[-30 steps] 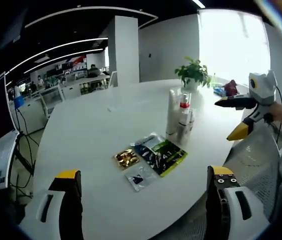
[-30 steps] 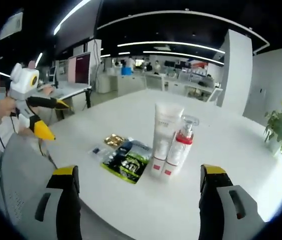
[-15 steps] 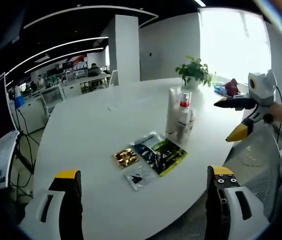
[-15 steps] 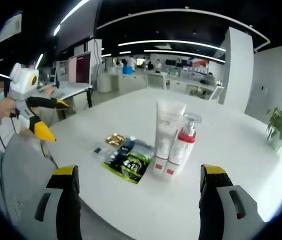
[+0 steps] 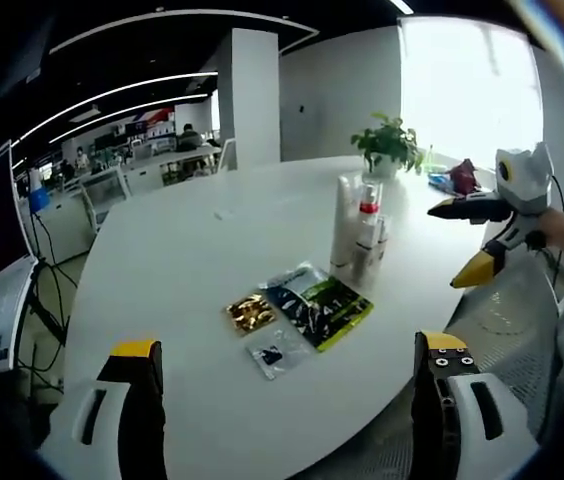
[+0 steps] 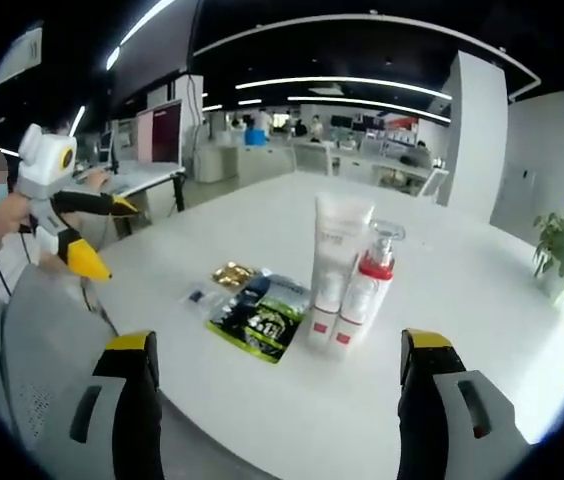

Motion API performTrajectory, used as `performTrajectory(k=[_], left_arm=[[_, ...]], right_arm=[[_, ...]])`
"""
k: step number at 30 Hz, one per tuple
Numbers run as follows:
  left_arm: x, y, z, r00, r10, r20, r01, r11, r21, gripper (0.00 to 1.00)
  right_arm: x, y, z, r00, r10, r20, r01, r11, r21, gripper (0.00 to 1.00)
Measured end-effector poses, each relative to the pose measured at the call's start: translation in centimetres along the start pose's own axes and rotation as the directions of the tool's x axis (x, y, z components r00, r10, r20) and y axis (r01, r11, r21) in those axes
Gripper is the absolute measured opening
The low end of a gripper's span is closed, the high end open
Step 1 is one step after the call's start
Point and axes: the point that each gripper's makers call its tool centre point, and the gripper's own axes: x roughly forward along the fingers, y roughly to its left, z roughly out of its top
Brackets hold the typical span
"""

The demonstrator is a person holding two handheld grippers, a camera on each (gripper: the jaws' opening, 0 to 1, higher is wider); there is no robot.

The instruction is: Arrange the skincare products in the storage area until every visible bottle or jar stands upright without overlapping.

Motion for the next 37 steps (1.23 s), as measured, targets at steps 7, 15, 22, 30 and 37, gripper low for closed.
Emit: performTrajectory(k=[7,15,22,30,37], left_arm=[[0.01,0.24,-0.19,1.0,0.009,-0.007,-0.01,1.0,-0.006,0.99],[-0.1,0.15,-0.22,1.0,0.006,-0.003,-0.006,1.0,-0.007,0.99],[-0.27,0.34,-0.24,1.0,0.012,-0.001,-0.012,1.0,-0.01,0.99],[-0.28,0.31,-0.3,1.0,0.011,-0.003,-0.011,1.0,-0.01,0.99],[-0.29,0.29,-0.25,1.0,0.011,-0.003,-0.011,1.0,-0.008,0.99]], right_arm=[[0.0,0.21,0.05,1.0,0.005,-0.001,-0.005,1.0,-0.002,1.0],[-0.09,-0.38,-0.34,1.0,-0.008,-0.005,0.008,1.0,0.003,1.0],[0.1,-0.34,-0.33,1.0,-0.006,-0.003,0.006,1.0,0.004,1.0],[0.19,-0.35,-0.31,1.0,-0.008,-0.005,0.008,1.0,0.0,1.0],[0.13,-0.36,-0.51,1.0,-0.01,-0.012,0.01,1.0,0.001,1.0]])
